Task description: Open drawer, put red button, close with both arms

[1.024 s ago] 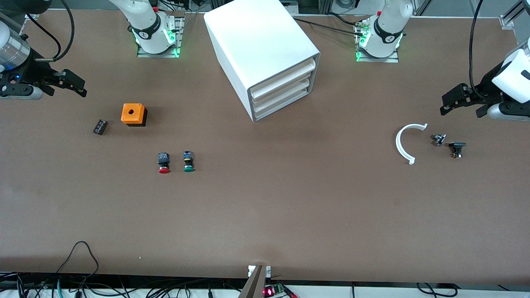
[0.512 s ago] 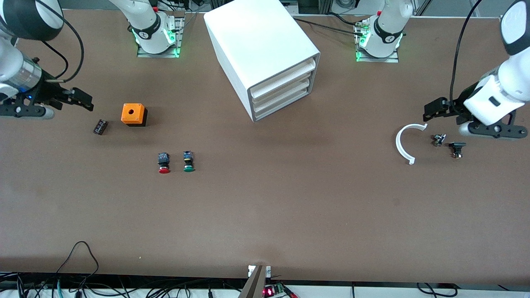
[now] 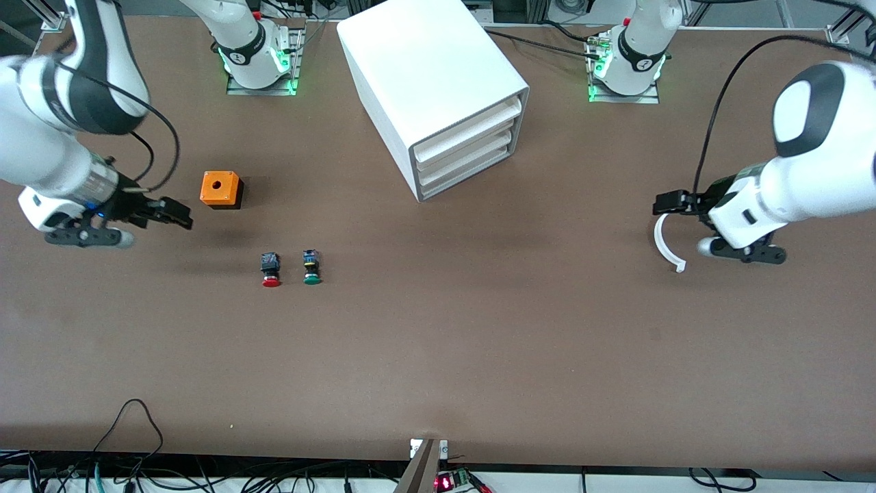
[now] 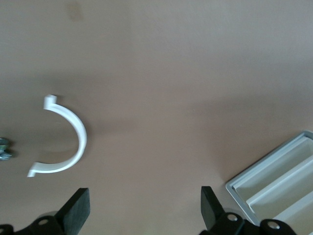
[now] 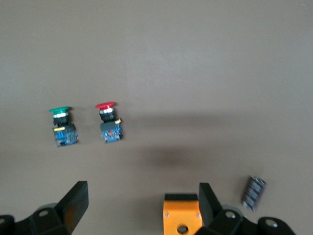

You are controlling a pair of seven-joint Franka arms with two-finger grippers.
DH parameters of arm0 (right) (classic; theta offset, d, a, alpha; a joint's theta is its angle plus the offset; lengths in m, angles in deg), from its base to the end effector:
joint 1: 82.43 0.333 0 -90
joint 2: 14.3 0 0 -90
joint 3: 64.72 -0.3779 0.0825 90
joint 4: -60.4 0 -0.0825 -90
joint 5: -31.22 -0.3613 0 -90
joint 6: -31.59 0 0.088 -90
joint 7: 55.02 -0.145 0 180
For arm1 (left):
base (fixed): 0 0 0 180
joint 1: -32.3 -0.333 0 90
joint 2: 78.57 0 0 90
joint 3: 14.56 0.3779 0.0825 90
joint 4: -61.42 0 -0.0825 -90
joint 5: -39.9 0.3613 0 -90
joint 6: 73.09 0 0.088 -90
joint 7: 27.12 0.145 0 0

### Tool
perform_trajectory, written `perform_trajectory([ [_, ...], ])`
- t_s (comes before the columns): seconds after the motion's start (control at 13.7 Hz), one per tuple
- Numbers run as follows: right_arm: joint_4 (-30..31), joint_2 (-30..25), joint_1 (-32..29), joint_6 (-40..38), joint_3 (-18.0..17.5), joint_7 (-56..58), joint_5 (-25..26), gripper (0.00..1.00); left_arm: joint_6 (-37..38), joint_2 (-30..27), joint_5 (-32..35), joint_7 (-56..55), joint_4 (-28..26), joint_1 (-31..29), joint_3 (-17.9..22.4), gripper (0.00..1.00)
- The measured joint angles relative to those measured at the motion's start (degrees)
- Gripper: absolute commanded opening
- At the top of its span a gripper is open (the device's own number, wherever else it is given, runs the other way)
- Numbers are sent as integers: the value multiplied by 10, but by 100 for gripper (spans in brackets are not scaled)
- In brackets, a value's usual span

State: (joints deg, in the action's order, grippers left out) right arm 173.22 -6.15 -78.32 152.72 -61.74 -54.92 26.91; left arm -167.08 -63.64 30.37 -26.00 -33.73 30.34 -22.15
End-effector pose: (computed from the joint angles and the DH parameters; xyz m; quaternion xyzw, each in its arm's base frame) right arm 0.5757 0.0183 0.4357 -0.9996 0.0084 -0.0013 0.0285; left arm 0.5852 -0.0734 0.4704 0.9846 -0.0410 -0.1422 0.0928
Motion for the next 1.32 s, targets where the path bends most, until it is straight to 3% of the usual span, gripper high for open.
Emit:
perform_trajectory([
  [0.29,-2,71,27,70,0,0,0,100,-52,70,-122,1,-32,36,0,100],
  [0.59,-14,142,54,120,-1,1,2,100,-156,99,-317,50,-139,66,-7,100],
  [0.8,-31,192,82,157,-1,1,7,100,-189,105,-430,130,-210,79,-39,100],
  [1.1,-38,222,94,170,-1,1,48,100,-192,105,-513,172,-266,80,-101,98],
  [1.32,-35,229,94,169,0,2,57,100,-194,102,-521,173,-278,80,-121,91],
])
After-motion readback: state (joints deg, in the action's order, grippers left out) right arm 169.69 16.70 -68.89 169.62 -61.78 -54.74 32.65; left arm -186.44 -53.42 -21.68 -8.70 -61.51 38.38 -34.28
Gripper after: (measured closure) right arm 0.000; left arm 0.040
